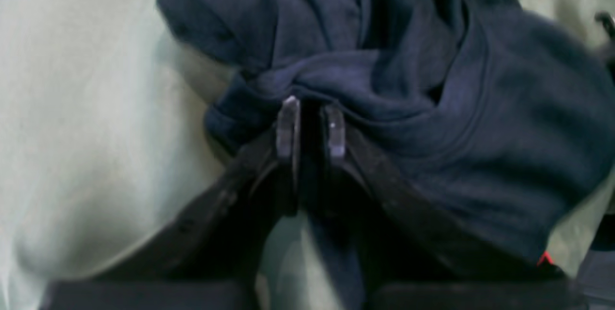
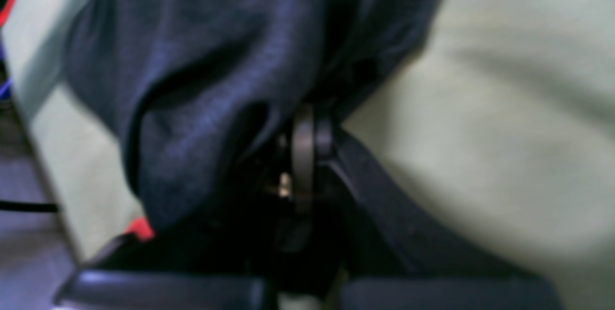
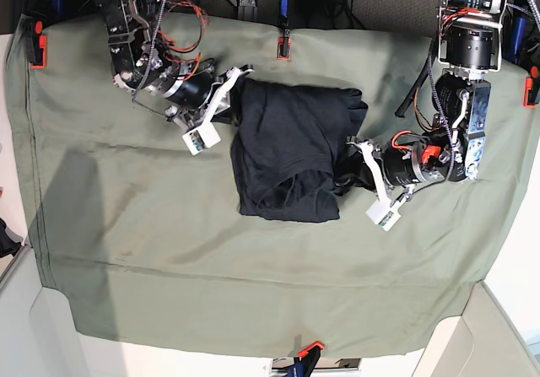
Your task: Fold the T-shirt properly
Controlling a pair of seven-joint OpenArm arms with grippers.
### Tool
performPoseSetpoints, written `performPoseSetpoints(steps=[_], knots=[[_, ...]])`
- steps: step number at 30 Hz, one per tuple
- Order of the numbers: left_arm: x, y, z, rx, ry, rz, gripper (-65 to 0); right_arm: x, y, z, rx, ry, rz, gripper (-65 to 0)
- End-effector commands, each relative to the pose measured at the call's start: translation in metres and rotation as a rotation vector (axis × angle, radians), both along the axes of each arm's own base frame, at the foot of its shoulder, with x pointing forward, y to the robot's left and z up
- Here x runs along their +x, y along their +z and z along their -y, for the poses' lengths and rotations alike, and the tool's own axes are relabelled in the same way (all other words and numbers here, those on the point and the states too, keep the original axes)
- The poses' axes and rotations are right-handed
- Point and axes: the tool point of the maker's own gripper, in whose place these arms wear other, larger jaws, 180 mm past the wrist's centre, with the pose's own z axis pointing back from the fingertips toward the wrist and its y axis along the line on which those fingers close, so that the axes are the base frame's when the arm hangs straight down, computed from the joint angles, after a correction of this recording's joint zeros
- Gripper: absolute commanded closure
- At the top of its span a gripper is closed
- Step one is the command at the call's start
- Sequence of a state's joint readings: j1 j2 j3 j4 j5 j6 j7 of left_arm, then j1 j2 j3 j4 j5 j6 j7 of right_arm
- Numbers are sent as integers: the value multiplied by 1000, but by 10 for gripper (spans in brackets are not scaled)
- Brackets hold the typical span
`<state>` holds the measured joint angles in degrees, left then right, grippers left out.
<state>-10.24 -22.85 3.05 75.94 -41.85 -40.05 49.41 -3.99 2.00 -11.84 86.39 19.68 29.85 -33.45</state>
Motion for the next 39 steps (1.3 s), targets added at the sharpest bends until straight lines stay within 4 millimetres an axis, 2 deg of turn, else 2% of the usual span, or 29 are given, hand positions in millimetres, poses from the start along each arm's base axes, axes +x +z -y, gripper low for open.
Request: performPoseSetpoints(steps=[1,4,6,12,15,17,21,28,32,39], knots=[[14,19,-3,-21,11,59,-71,-6,8,-14,24,32,5,0],[14,19,-3,-20,11,57,-71,-12,22,-31,74,32,21,0],[14,20,-2,-30,11,58,-71,-11,29,-36,76,31,41,0],[4,28,0,-63,-21,11,-95,-4,30,-25,-26,41,105,0],[0,43,-5,-96,-45,3,-173,-1,30,-13,-65,34,123,0],[-2,51,-12,-70,-60,14,-199,1,30,-2,-91,29,135,0],[-2,62,-27,-12,-71,45,-199,3,32,20,-156,46,165,0],[-13,66,-61,21,-45,16,-199,9,40,56,-219,-12,175,0],[-45,67,-80,-6,-11,-35,-198,0,46,77,-199,-87,150,0],[-127,68,-102,18,37,-99,-198,-48,43,107,-169,-152,54,0]])
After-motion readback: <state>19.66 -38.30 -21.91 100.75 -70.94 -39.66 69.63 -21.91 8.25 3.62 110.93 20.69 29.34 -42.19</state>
